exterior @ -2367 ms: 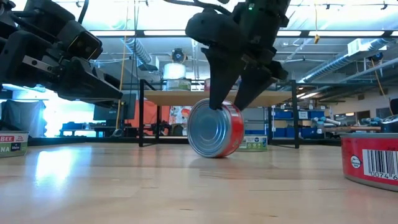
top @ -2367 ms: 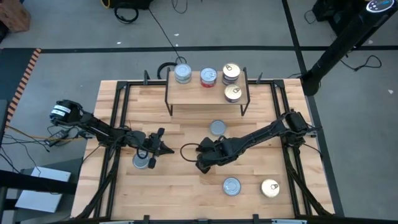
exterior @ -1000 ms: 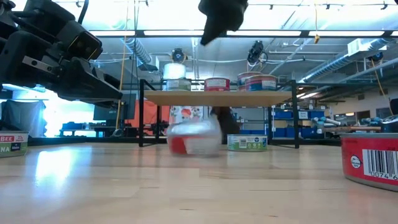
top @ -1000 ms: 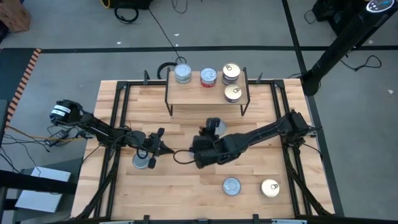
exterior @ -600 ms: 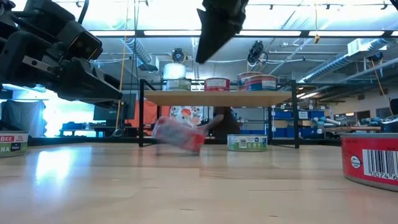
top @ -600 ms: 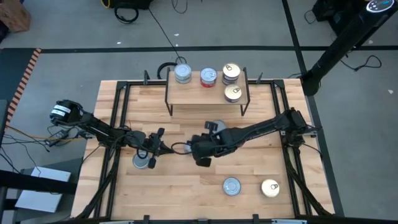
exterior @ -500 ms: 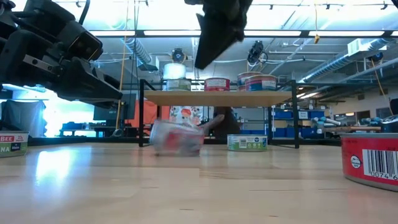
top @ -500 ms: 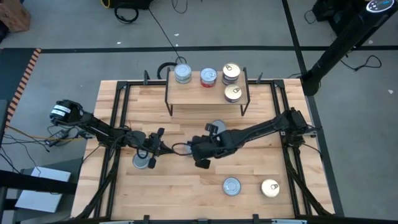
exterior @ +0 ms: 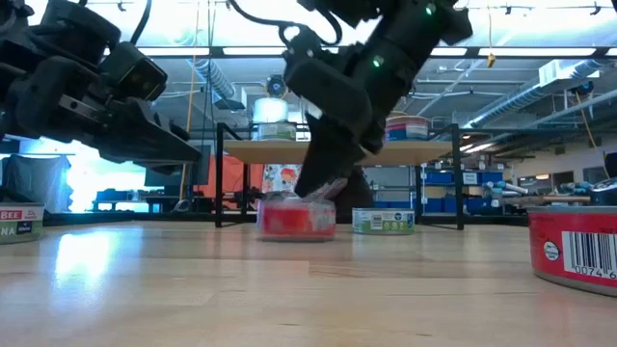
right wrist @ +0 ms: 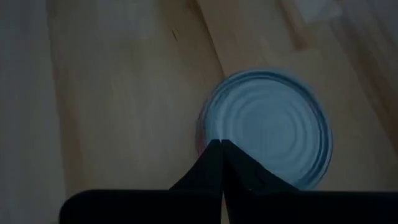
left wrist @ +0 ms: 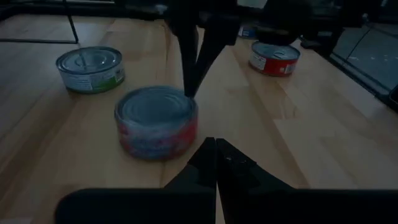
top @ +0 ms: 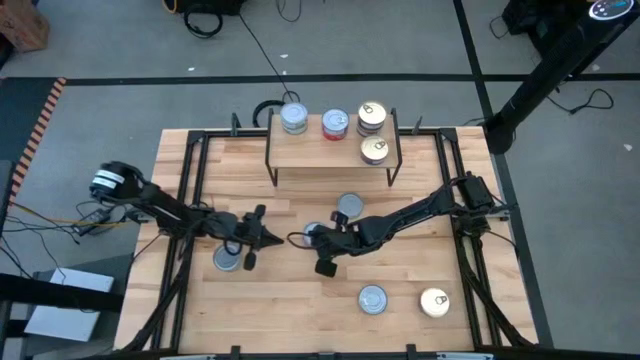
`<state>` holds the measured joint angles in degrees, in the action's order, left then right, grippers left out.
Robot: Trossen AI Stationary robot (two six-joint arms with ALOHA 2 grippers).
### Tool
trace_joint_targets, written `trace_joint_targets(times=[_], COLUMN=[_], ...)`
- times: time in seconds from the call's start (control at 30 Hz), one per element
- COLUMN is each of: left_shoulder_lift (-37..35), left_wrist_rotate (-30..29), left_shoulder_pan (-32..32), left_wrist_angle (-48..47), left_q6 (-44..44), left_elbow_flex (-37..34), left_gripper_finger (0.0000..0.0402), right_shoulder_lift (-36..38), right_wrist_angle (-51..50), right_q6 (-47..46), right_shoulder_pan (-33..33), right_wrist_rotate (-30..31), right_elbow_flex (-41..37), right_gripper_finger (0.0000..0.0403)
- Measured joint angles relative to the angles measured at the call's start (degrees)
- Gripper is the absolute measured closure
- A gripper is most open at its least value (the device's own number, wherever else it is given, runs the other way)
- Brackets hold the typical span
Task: Stack canned seafood by type on shelf
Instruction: Put the red tuna can on the shelf aligned with the red tuna cans
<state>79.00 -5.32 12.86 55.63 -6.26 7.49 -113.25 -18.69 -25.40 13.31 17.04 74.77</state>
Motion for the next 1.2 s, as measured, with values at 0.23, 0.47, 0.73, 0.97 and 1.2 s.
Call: trace_joint_targets(times=[0.23,0.47,0.73,0.97,1.2], left_shoulder_lift=[3.0,3.6,3.6,3.6,3.6], left_wrist_rotate=[0.0,0.0,0.0,0.0,0.0], left_shoulder_pan=[0.0,0.0,0.0,0.0,0.0], left_wrist_angle=[0.3,0.2,0.1,0.1,0.1], left_q6=[0.3,1.3,1.3,1.3,1.3], left_elbow_flex=[2.0,2.1,2.1,2.1,2.1], left_gripper_finger=[0.0396,0.0396,0.0396,0.0396,0.0396], right_shoulder_lift=[0.0,-0.1,-0.1,-0.1,-0.1], right_wrist_angle=[1.0,-2.8,-3.1,-5.0,-5.3], right_q6=[-0.4,2.9,7.1,9.0,10.6], right_shoulder_pan=[-0.4,1.4,2.7,2.7,2.7], right_wrist_rotate=[-2.8,-1.7,0.8,-0.4,-0.8], right_elbow_flex=[-2.2,0.9,2.7,2.7,0.1], right_gripper_finger=[0.0395,0.0382,0.0290,0.0254,0.0277])
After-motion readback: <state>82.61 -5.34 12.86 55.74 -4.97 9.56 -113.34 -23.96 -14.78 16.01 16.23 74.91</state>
